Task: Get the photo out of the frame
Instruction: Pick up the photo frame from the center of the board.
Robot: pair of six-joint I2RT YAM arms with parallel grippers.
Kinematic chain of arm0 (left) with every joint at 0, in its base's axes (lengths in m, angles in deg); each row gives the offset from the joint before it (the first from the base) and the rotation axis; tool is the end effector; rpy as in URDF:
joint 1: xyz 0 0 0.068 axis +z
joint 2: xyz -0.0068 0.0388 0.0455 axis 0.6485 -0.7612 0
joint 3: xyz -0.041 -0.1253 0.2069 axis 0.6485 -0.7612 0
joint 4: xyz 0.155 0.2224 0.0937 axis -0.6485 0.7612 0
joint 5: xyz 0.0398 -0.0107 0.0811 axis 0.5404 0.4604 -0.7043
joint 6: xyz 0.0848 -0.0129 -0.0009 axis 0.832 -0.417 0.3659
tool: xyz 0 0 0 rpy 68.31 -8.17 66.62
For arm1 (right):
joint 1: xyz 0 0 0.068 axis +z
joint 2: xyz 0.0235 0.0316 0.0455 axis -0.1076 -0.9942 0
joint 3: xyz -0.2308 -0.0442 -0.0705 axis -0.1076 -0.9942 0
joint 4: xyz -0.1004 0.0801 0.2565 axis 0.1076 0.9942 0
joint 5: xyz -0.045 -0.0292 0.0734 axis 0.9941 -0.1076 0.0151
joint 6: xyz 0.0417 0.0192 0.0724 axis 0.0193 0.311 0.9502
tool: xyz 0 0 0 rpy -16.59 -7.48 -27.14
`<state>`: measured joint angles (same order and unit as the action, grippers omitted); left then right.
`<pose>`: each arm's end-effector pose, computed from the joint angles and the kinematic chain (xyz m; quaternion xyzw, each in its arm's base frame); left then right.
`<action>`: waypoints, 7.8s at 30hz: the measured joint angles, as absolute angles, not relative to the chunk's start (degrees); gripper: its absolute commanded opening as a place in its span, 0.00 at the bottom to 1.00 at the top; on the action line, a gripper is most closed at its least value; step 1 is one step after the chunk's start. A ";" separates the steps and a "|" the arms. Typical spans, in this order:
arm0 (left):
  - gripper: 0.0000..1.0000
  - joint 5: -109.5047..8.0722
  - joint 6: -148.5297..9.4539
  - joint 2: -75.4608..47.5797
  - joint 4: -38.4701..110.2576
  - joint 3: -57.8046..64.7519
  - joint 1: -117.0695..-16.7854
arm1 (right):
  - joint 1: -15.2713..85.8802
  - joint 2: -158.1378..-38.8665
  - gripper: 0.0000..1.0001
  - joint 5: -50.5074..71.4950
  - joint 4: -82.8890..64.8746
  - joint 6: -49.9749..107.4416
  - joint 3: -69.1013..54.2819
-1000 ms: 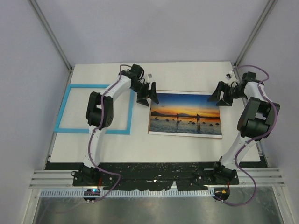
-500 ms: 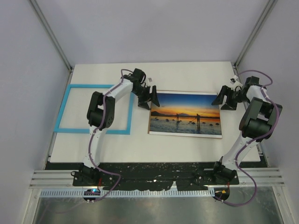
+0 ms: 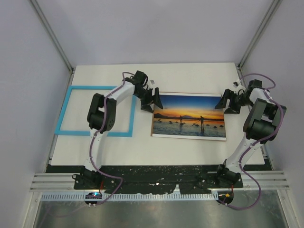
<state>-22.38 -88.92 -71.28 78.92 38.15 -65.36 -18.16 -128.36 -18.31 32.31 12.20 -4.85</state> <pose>0.4377 -0.2532 0.0978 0.0141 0.9321 -0.3612 0.0243 0.3839 -0.1242 0.1069 0.0784 0.9390 0.2592 0.2120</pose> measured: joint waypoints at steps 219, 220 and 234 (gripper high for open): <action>0.77 -8.26 -95.37 -70.01 62.68 26.52 -59.89 | -21.31 -147.22 0.08 -59.75 68.04 -20.91 9.33; 0.77 -7.69 -95.48 -70.01 62.18 26.20 -59.72 | -21.31 -147.22 0.08 -60.50 67.98 -21.19 9.33; 0.74 -0.46 -102.12 -69.99 46.86 21.28 -58.43 | -21.31 -147.20 0.08 -62.77 67.26 -21.81 9.33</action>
<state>-0.46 -102.12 -69.99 46.86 21.28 -58.43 -21.31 -147.20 -62.77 67.26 -21.81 9.33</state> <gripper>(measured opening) 0.759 0.093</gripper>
